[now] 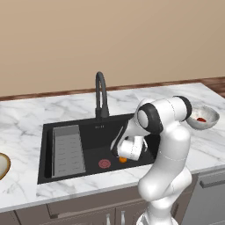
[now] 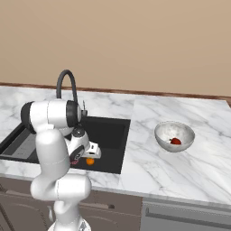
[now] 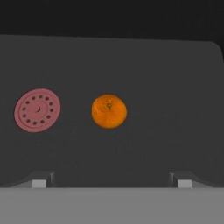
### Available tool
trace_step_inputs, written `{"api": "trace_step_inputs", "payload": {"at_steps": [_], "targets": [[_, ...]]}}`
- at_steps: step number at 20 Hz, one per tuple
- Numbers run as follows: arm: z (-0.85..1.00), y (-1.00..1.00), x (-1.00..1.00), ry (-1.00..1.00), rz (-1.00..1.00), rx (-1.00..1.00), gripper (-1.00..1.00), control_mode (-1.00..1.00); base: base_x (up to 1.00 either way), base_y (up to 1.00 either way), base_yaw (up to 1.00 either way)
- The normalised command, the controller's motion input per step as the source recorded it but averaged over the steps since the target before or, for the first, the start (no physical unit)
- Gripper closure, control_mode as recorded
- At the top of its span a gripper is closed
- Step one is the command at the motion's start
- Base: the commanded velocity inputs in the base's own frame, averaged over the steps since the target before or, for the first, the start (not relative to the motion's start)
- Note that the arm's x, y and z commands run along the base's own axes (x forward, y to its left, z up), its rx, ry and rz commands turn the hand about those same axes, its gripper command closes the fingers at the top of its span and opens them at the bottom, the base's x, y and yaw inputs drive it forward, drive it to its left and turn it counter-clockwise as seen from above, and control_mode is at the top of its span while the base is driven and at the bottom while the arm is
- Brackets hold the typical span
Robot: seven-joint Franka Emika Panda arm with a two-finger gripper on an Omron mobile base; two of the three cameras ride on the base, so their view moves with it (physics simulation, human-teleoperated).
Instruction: Pick the bell peppers from the cabinet and place them in one bowl. Pick the tangerine from the sink and place it in the other bowl.
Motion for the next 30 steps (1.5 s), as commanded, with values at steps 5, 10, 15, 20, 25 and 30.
{"api": "trace_step_inputs", "payload": {"at_steps": [5, 10, 15, 20, 25, 30], "targets": [[0.00, 0.00, 0.11, 0.00, 0.00, 0.00, -1.00, -1.00, 0.00, 0.00, 0.00], [0.00, 0.00, 0.07, 0.00, 0.00, 0.00, -1.00, -1.00, 0.00, 0.00, 0.00], [0.00, 0.00, 0.10, 0.00, 0.00, 0.00, -1.00, -1.00, 0.00, 0.00, 0.00], [0.00, 0.00, 0.05, -0.01, 0.00, 0.00, -1.00, -1.00, 0.00, 0.00, 0.00], [0.00, 0.00, 0.00, -0.03, 0.00, 0.00, -1.00, -1.00, 0.00, 0.00, 0.00], [0.00, 0.00, 0.00, -0.04, 0.01, 0.00, -1.00, -1.00, 0.00, 0.00, 0.00]]}}
